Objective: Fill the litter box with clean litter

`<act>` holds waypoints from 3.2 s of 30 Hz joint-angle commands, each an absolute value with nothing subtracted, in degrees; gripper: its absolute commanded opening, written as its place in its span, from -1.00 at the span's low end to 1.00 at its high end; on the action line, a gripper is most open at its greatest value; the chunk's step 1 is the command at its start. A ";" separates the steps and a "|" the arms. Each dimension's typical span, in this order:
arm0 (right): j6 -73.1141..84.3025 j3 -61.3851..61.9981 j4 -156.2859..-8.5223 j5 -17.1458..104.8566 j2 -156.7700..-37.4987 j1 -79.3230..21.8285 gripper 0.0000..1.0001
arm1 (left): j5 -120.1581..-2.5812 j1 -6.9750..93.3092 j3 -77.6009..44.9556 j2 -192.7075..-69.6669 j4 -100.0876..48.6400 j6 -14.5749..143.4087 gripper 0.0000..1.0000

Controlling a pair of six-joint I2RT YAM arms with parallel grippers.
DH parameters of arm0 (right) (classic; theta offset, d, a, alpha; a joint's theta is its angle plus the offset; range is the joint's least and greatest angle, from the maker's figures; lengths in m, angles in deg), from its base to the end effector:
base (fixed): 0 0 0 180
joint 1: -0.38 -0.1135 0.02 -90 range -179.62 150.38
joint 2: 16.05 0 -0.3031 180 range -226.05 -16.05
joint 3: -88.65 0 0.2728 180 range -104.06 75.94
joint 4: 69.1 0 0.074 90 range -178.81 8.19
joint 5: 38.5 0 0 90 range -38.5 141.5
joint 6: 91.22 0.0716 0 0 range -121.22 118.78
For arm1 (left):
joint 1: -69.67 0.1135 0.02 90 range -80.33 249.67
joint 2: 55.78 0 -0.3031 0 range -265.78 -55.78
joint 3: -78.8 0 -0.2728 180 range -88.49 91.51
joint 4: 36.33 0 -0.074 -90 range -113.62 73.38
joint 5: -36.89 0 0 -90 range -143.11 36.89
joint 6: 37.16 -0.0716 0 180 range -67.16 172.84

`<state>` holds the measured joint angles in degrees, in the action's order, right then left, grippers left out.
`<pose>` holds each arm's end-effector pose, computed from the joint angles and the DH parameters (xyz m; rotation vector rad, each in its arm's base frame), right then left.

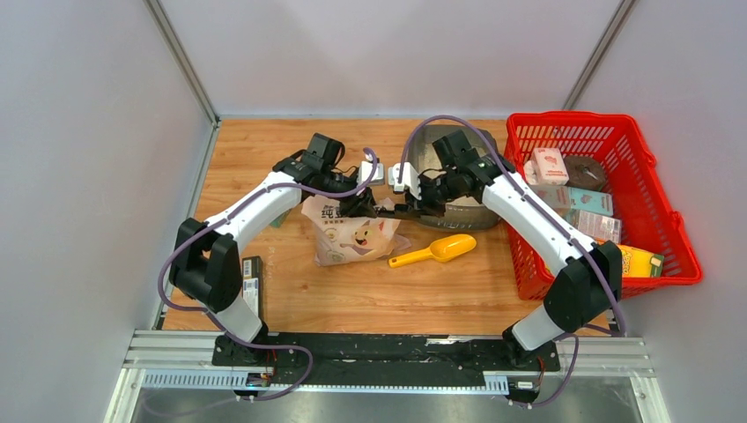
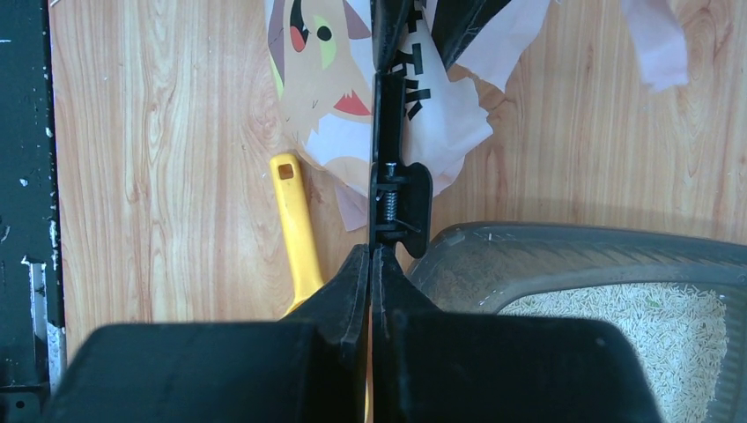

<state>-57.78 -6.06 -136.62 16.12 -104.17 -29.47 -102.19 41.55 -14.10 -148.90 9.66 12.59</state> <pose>0.2789 0.2079 0.3320 -1.8230 1.6453 0.6129 0.3116 -0.2279 0.2923 1.5520 1.6576 -0.9369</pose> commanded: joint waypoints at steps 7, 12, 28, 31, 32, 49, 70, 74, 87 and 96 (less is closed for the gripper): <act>-52.82 -5.27 -130.51 16.52 -105.53 -30.38 -1.00 | -111.46 41.19 -12.37 -148.68 13.12 12.32 0.11; -50.53 -4.83 -128.66 16.43 -105.44 -30.38 -1.00 | -112.43 41.28 -11.68 -149.03 16.81 10.30 0.25; -45.87 -3.43 -126.11 15.29 -105.00 -30.30 -1.00 | -111.99 41.81 -12.12 -150.88 9.34 17.50 -0.24; -45.69 -3.34 -126.02 15.37 -105.00 -30.30 -1.00 | -112.08 41.81 -11.94 -151.23 10.04 16.81 -0.28; -45.52 -3.34 -125.84 15.46 -105.00 -30.38 -1.00 | -112.00 41.81 -11.94 -151.40 10.74 16.54 -0.24; -41.74 -2.72 -125.66 12.66 -103.68 -27.67 -0.30 | -113.05 41.81 -8.60 -153.60 17.07 10.83 -0.74; -45.25 -6.67 -127.07 -7.92 -111.06 -23.00 0.24 | -112.26 41.81 -8.95 -152.55 16.20 11.26 -1.00; -44.64 -6.85 -127.16 -8.18 -111.50 -23.70 0.18 | -112.17 41.81 -9.04 -152.73 15.67 11.97 -1.00; -42.62 -8.00 -127.42 -5.20 -113.26 -25.55 -0.01 | -112.00 41.81 -8.60 -153.34 13.03 15.31 -0.99; -40.77 -8.26 -126.63 -2.30 -113.35 -25.99 -0.71 | -111.03 41.81 -8.07 -153.78 12.77 17.06 -0.56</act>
